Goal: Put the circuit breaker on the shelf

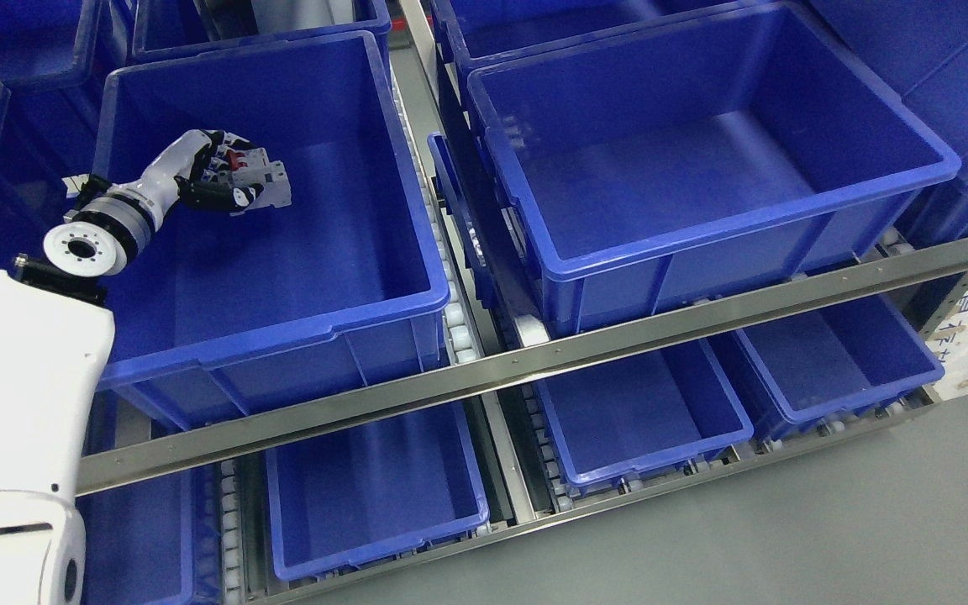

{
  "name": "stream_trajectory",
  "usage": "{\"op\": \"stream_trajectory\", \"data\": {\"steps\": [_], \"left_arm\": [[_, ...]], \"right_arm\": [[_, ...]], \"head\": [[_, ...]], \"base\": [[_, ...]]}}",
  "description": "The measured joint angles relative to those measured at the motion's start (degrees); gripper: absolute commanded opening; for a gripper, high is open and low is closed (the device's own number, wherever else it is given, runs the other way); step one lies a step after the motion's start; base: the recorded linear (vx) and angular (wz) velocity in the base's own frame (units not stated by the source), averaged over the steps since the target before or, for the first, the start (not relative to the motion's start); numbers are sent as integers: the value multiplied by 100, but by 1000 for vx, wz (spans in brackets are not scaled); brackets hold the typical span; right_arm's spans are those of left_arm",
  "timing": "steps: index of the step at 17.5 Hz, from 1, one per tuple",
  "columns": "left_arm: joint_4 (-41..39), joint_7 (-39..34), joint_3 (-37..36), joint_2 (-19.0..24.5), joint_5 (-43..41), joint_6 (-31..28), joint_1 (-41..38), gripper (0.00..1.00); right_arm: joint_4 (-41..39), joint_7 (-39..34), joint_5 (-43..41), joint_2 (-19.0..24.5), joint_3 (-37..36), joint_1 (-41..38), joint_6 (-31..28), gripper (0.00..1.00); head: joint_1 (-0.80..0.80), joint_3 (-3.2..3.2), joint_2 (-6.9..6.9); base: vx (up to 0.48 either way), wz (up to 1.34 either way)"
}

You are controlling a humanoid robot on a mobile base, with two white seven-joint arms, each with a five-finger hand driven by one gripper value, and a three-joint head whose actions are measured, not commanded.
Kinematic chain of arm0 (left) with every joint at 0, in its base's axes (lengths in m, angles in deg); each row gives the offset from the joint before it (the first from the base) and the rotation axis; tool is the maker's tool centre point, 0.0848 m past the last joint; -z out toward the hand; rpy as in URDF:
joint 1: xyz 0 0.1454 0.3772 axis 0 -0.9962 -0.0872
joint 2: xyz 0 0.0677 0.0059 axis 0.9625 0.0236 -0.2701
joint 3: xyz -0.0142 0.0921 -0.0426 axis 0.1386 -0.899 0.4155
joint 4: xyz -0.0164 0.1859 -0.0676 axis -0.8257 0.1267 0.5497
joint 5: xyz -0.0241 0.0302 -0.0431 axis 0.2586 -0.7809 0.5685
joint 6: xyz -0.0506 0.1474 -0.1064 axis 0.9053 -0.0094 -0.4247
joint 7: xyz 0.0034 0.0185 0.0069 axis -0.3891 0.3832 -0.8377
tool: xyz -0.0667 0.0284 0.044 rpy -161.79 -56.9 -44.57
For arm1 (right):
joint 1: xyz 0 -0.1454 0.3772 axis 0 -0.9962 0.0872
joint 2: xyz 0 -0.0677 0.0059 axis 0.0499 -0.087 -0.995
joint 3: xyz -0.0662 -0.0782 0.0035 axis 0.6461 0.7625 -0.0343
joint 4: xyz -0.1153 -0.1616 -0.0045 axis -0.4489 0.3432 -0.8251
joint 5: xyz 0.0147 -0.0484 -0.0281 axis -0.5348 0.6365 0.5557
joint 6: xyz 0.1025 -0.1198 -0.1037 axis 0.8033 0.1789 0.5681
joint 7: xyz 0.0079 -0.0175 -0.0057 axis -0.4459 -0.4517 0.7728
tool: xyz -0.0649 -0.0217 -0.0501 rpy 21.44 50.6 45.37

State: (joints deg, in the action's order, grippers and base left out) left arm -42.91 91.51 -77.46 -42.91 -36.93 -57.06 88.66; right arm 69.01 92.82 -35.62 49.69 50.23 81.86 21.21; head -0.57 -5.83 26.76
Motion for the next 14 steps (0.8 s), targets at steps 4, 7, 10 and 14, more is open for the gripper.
{"op": "stream_trajectory", "data": {"steps": [4, 7, 10, 14], "left_arm": [[272, -91, -108, -19, -3, -24, 170, 75], [411, -298, -128, -21, 2, -37, 301, 87], [466, -648, 139, -47, 58, -43, 417, 91], [396, -787, 999, -228, 356, -55, 625, 100]], "right_arm": [[0, 0, 0, 0, 0, 1, 0, 100], [0, 0, 0, 0, 0, 0, 0, 100], [0, 0, 0, 0, 0, 1, 0, 100], [-1, 0, 0, 0, 0, 1, 0, 100]], "head": [[0, 0, 0], [0, 0, 0], [0, 0, 0], [0, 0, 0]], "base": [[0, 0], [0, 0], [-1, -14], [0, 0]]}}
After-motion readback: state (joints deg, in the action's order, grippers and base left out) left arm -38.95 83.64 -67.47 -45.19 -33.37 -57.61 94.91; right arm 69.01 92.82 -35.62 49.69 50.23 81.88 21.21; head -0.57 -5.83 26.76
